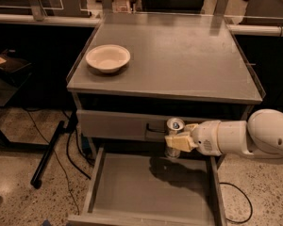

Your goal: Pick redbull can from middle drawer and place on counter

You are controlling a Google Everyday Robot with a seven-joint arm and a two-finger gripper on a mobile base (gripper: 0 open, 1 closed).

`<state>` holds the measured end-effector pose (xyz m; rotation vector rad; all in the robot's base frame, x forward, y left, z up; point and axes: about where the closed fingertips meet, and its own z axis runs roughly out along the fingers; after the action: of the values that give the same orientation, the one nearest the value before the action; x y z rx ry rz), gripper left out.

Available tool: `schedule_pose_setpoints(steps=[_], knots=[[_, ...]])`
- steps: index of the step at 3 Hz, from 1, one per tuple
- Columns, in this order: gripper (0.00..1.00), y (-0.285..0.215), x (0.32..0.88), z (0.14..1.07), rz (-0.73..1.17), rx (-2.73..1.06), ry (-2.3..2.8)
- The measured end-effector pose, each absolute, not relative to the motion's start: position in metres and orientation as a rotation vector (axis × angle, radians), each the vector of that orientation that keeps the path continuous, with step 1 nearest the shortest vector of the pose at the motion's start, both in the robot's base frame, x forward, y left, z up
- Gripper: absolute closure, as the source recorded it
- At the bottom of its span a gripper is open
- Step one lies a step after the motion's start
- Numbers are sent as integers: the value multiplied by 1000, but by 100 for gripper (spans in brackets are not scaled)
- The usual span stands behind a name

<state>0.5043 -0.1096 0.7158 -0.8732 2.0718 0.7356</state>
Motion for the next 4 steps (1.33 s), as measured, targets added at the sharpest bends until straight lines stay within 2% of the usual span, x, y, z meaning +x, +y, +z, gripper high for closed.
schedule_pose_setpoints(steps=[2, 4], knots=[[100, -125, 496, 739, 690, -828, 2051], [100, -166, 508, 830, 537, -788, 2022]])
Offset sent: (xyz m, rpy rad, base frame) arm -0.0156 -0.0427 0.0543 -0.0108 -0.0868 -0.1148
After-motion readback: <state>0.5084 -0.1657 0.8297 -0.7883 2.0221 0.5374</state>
